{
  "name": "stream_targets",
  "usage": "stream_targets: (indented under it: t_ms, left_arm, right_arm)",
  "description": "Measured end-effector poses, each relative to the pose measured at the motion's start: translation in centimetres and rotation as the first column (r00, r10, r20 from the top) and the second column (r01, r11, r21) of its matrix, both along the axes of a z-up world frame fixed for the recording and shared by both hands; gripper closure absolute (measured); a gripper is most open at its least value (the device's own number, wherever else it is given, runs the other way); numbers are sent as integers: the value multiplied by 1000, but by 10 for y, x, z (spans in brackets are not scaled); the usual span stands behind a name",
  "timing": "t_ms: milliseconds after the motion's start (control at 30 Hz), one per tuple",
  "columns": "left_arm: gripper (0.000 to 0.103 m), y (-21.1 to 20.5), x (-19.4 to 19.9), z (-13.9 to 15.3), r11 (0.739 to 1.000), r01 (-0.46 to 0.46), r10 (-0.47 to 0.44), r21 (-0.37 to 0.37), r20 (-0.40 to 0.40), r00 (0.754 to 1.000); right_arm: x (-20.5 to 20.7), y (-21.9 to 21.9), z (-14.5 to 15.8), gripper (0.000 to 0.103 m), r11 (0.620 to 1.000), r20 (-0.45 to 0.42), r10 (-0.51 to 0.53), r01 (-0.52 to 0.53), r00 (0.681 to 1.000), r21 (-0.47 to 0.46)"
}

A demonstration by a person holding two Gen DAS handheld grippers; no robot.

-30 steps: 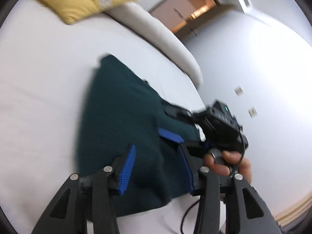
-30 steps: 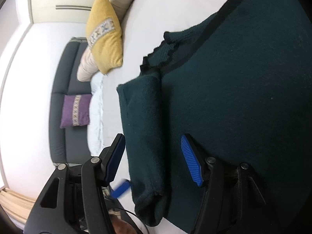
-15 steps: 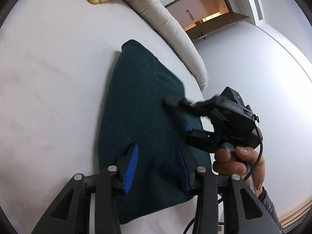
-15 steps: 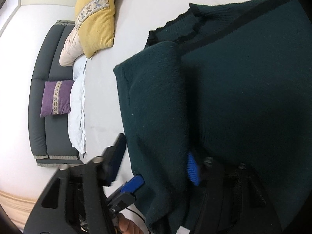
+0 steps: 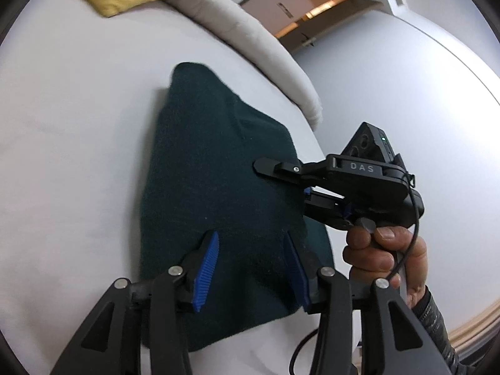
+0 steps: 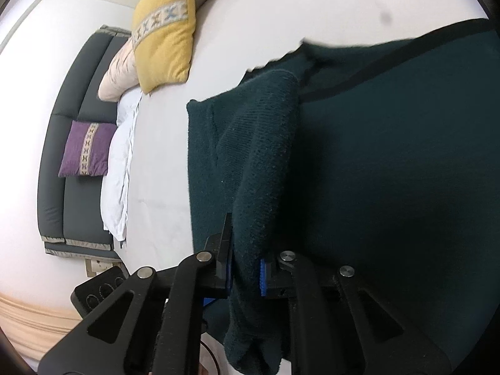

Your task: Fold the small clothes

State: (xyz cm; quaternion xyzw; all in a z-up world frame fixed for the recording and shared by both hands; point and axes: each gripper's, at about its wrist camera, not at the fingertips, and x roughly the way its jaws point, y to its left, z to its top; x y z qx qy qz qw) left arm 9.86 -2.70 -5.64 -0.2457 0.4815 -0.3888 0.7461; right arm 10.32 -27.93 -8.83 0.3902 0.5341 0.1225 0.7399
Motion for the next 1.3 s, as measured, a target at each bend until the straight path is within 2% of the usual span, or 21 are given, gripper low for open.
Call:
stream_targets:
  t_ms: [100, 267, 433, 500, 733, 1067, 1167, 1300]
  left_arm:
    - [49, -15, -3, 14, 999, 44, -44, 11, 39, 998]
    - [48, -33, -1, 23, 996, 83, -84, 31, 63, 994]
    - [48, -62, 4, 31, 988, 139, -144, 66, 69, 987]
    - [48, -78, 18, 33, 984, 153, -160, 86, 75, 984]
    - [48, -69, 20, 42, 984, 143, -156, 111, 118, 981]
    - [47, -88, 45, 55, 977, 118, -152, 177, 189, 970]
    - [47, -95, 51, 47, 972, 123, -161, 199, 186, 969]
    - [47, -108, 61, 29, 955, 127, -175, 269, 163, 971]
  right_arm:
    - [-13, -27, 12, 93, 1000, 7, -16, 16, 1000, -18]
    - [-40, -84, 25, 93, 997, -1, -68, 68, 998, -46]
    - [-60, -122, 25, 93, 993, -14, -97, 96, 995, -63]
    - [-65, -132, 24, 93, 992, -19, -111, 110, 994, -62]
    - [-74, -144, 27, 93, 991, -17, -115, 114, 993, -69]
    - [-75, -156, 45, 93, 984, -30, -151, 148, 988, -96]
    - [-75, -164, 40, 93, 985, -41, -156, 153, 987, -77]
    - [-75, -175, 14, 92, 985, -67, -168, 165, 984, -49]
